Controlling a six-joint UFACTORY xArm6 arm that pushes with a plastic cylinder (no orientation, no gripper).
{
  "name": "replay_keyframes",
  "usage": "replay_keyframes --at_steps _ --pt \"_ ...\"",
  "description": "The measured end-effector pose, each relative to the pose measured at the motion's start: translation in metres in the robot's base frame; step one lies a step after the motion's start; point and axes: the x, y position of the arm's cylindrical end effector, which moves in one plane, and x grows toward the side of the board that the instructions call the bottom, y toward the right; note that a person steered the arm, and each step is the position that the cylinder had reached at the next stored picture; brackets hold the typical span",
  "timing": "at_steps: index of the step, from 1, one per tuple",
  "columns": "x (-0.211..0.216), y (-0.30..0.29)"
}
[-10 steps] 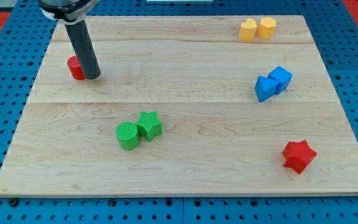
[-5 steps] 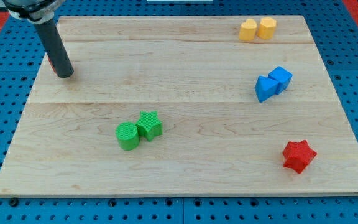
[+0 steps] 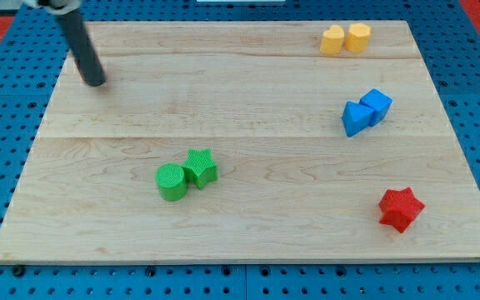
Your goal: Move the red circle to the top left of the board
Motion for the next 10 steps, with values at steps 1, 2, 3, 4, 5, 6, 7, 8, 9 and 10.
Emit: replay_keyframes --at_steps 1,2,3,4,5,6,7,8,9,10 --pt "-0.027 0.025" --pt "0.018 0.019" --pt "0.029 -0.052" --pt "0.009 -0.062" --pt "0.009 -0.028" --pt "-0.021 -0.019" --pt "-0.034 -0.007" --pt "-0.032 -0.005" --pt "-0.032 -0.005" --pt "-0.032 -0.005"
